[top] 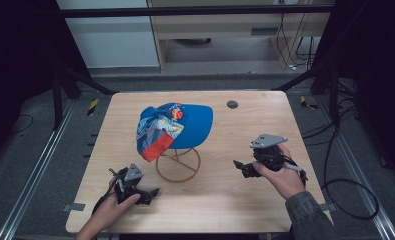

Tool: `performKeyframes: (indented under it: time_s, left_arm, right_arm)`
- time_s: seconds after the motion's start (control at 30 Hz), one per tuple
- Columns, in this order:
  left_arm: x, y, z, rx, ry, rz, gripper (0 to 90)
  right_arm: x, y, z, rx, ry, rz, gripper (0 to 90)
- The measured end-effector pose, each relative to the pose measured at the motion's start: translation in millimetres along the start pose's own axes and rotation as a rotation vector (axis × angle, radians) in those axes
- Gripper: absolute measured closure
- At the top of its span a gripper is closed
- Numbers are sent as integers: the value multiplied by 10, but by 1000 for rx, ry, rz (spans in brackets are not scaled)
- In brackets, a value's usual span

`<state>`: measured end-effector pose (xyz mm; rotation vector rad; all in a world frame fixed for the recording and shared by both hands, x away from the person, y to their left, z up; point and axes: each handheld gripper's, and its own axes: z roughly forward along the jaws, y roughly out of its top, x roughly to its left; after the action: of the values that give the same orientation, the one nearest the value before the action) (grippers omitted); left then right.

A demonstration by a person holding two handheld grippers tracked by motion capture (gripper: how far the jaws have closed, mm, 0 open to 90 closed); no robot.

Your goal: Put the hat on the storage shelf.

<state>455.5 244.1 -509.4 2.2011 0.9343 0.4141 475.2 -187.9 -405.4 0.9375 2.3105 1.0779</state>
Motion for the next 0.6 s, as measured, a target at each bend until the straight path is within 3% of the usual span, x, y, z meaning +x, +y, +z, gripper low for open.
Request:
performKeyframes:
  time_s: [0.6]
  left_arm:
    - [0,0,0,0,0,0,0]
  right_arm:
    - [-59,-367,133,27,-12,43,97]
